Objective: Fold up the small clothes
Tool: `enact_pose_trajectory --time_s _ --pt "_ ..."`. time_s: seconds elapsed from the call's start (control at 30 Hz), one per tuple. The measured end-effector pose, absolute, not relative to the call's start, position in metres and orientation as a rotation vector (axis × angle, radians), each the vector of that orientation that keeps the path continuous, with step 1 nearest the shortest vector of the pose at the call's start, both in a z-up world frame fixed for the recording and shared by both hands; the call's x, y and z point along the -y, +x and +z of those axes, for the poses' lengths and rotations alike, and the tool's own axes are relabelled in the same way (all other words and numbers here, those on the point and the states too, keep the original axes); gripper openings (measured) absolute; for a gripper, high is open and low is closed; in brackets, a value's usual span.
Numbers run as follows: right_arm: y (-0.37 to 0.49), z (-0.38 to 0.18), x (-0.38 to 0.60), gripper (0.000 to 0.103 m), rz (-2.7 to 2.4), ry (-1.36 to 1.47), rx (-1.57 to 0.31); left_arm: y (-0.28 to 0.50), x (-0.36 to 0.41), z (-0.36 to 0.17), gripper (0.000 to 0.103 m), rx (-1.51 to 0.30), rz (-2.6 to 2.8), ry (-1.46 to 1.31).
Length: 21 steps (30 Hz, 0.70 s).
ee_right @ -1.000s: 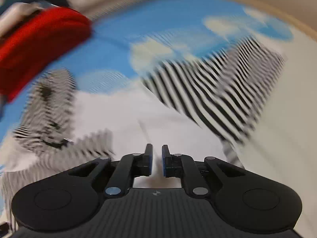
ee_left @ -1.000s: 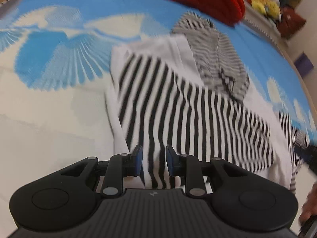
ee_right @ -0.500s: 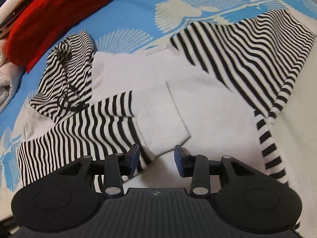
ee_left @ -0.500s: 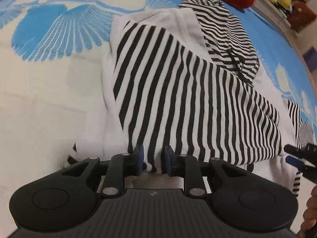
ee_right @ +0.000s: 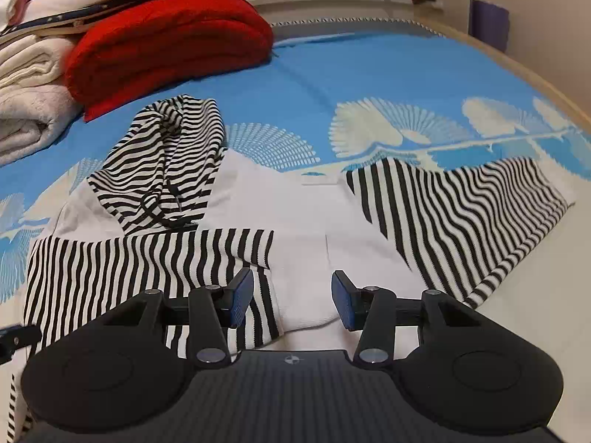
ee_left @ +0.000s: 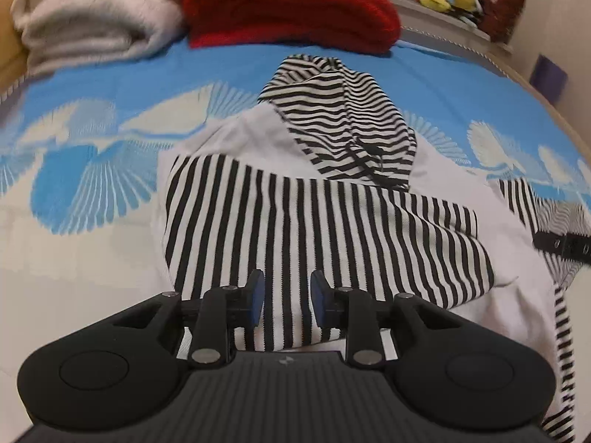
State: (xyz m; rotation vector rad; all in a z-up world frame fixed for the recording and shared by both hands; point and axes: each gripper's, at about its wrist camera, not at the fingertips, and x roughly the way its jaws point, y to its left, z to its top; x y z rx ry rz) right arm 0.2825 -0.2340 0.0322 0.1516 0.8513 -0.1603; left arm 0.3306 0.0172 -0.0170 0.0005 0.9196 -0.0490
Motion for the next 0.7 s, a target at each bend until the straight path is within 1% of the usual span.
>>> enact_pose_trajectory --time_s 0.2,0.27,0.43,0.7 --pt "0.272 0.042 0.238 0.049 -0.15 0.092 -0.821 0.319 0.006 -0.012 0.036 -0.881 -0.097 0.038" --pt "0.271 0.043 0.242 0.049 -0.152 0.077 -0.812 0.317 0.011 -0.013 0.043 -0.871 -0.106 0.052" --pt "0.274 0.035 0.259 0.049 -0.173 0.079 -0.834 0.322 0.013 -0.018 0.043 -0.881 -0.093 0.048" --pt "0.278 0.025 0.287 0.049 -0.182 0.052 -0.862 0.334 0.01 -0.021 0.049 -0.886 -0.073 0.033"
